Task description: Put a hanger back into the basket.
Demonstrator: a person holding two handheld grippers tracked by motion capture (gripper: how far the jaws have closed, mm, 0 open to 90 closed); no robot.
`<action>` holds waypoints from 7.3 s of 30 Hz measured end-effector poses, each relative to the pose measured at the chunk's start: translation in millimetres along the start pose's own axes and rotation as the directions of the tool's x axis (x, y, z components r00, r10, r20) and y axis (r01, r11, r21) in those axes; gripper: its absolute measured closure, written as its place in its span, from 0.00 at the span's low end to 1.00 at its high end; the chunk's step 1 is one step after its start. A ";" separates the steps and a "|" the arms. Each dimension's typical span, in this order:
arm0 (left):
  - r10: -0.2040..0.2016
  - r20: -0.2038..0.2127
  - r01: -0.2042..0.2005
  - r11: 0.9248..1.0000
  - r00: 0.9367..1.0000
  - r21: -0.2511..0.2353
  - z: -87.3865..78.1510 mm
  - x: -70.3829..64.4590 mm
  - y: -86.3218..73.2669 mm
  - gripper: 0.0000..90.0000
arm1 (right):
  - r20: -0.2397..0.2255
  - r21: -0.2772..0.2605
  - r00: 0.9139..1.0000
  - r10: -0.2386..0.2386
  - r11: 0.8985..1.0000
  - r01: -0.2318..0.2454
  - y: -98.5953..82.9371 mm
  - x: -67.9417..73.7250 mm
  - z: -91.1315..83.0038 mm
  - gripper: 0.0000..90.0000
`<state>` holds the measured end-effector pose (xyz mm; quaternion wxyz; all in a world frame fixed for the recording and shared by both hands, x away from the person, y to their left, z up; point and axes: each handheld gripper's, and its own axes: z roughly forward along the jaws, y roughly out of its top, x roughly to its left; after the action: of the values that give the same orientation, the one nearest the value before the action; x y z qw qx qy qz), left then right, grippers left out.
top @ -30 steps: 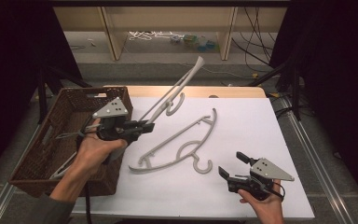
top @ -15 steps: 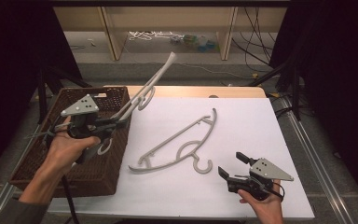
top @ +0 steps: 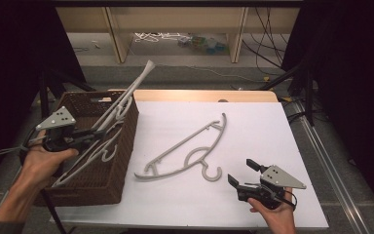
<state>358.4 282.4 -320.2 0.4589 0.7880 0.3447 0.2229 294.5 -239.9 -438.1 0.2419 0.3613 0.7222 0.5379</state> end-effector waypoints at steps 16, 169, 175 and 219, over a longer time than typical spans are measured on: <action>-0.016 -0.056 0.019 0.999 0.998 0.040 -27.0 22.8 -43.2 0.91 | 0.010 -0.006 1.000 -0.003 1.000 0.003 -0.6 0.2 1.8 0.20; 0.033 0.148 -0.035 0.999 0.989 0.014 148.9 -161.8 -41.9 0.18 | -0.011 -0.020 1.000 -0.010 1.000 0.010 -2.9 -2.7 4.0 0.20; 0.076 0.162 -0.091 0.992 0.984 0.089 171.1 -160.0 -41.8 0.19 | -0.017 -0.007 1.000 -0.011 1.000 0.011 -2.9 -1.2 4.2 0.20; 0.079 0.226 -0.192 0.822 0.971 0.536 241.5 -146.5 -31.6 0.61 | -0.022 0.021 1.000 -0.011 1.000 0.012 -1.6 0.4 1.9 0.21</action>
<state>411.8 46.0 -468.8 0.2251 0.9274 0.2909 0.0677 295.3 -238.7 -440.2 0.2331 0.3536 0.7327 0.5327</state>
